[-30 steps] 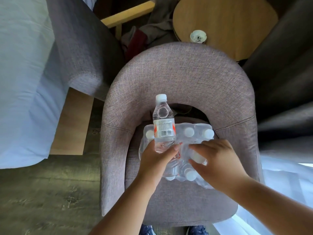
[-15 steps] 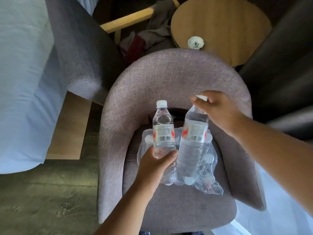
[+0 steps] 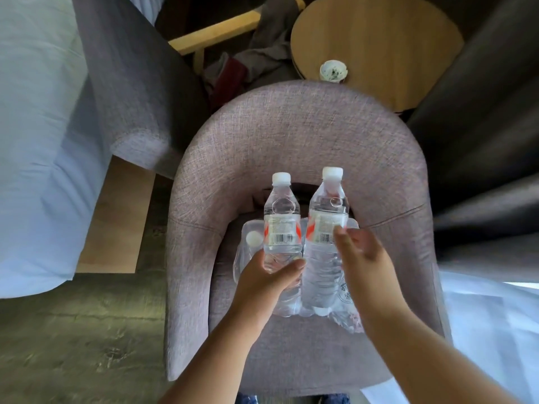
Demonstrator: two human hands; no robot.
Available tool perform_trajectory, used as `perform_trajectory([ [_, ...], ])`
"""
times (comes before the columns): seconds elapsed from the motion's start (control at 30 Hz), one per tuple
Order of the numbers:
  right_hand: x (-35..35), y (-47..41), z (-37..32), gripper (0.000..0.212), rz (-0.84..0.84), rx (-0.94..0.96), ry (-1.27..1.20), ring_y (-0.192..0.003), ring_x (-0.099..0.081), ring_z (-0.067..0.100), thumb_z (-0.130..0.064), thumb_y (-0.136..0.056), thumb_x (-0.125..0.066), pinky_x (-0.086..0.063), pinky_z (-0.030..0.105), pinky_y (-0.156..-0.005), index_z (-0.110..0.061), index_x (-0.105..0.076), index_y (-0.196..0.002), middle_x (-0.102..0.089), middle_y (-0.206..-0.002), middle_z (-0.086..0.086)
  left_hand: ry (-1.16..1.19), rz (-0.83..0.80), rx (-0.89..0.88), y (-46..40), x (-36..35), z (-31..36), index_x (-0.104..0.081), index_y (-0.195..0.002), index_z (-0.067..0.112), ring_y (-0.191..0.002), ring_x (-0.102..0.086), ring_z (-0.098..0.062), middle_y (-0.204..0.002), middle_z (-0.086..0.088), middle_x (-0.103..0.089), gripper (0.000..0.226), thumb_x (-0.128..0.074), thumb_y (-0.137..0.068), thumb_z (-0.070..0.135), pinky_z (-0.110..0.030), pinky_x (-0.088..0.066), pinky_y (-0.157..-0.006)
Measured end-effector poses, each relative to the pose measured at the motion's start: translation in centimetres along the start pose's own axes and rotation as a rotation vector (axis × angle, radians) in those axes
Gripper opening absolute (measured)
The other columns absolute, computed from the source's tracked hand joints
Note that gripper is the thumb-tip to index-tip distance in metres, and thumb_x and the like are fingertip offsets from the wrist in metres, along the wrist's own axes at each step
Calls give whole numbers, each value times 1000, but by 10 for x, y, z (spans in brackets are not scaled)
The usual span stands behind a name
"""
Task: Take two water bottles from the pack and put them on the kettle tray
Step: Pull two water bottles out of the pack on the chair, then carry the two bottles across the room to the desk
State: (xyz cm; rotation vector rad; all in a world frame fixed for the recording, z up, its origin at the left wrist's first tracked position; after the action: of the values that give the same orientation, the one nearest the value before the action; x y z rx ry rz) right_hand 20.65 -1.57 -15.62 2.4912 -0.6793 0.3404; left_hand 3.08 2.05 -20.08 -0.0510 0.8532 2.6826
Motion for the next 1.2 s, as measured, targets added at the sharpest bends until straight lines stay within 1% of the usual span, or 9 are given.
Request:
perform_trajectory([
  [0.17, -16, 20, 35, 26, -205, -98, -228, -98, -77, -1, -55, -98, -61, -57, 33, -89, -43, -69, -121, -81, -110, -19, -23, -22, -9, 2, -3, 3, -74, -103, 49, -92, -79, -2, -102, 13, -83, 30, -82, -74, 48, -6, -56, -68],
  [0.23, -16, 16, 41, 36, -271, -114, -264, -106, -76, 2, -55, -98, -59, -56, 35, -96, -37, -67, -128, -80, -116, -15, -30, -20, -9, 2, -4, 3, -75, -102, 49, -91, -79, -1, -101, 13, -83, 27, -81, -76, 48, -5, -56, -67],
  [0.37, -11, 2, 40, 38, -410, -60, -221, -111, -76, 8, -51, -98, -63, -59, 30, -95, -31, -69, -130, -81, -120, -7, -52, 5, -20, 0, -3, 1, -75, -103, 43, -89, -79, -3, -99, 12, -84, 29, -81, -75, 49, -7, -56, -67],
  [0.57, -19, 1, 44, 56, -377, -103, -208, -103, -79, 12, -61, -83, -75, -58, 34, -91, -24, -67, -124, -82, -113, -4, -95, 32, -32, 1, -1, -5, -72, -115, 43, -98, -77, 1, -108, 17, -82, 49, -80, -70, 62, -7, -57, -68],
  [0.7, -18, 7, 32, 56, -339, -98, -241, -98, -81, 16, -59, -79, -78, -61, 40, -94, -23, -68, -121, -84, -108, 1, -86, 31, -22, 9, -8, 6, -75, -105, 50, -94, -79, -2, -104, 16, -83, 25, -81, -81, 49, -13, -60, -70],
  [0.8, -8, 21, 10, 46, -330, -65, -278, -96, -82, 19, -54, -82, -79, -64, 35, -85, -25, -73, -116, -85, -105, 2, -44, 28, 0, 23, -14, 22, -75, -114, 35, -95, -81, -15, -104, 5, -84, 25, -81, -89, 35, -37, -66, -77],
  [1.0, 37, 75, -83, 7, -261, 80, -336, -84, -83, 15, -46, -84, -83, -65, 25, -68, -41, -78, -83, -85, -90, -2, -11, 31, -164, 87, -34, 116, -79, -102, 43, -76, -82, -13, -90, 3, -85, 27, -85, -77, 49, -28, -64, -58],
  [1.1, 70, 111, -151, 5, -252, 215, -331, -87, -83, 25, -39, -89, -82, -68, 38, -73, -35, -80, -86, -85, -92, 6, -24, -8, -311, 136, -50, 177, -76, -112, 43, -90, -82, -15, -100, 5, -85, 40, -82, -78, 62, -36, -67, -76],
  [1.2, 102, 153, -216, 10, -264, 345, -357, -94, -82, 26, -41, -89, -82, -68, 38, -74, -36, -79, -97, -84, -101, 8, 4, -8, -450, 187, -61, 236, -73, -118, 43, -99, -81, -16, -109, 6, -83, 44, -78, -79, 64, -43, -66, -86],
])
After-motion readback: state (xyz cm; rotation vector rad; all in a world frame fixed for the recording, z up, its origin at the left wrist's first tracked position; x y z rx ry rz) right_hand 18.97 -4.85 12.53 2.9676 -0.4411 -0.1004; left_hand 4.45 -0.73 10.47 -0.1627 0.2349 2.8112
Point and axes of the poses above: each hand's wrist, its own y-axis away from the middle knuckle, its own x-axis out of the back of the hand, z = x × y, the point moved 3 cm from there along -y, towards the middle knuckle
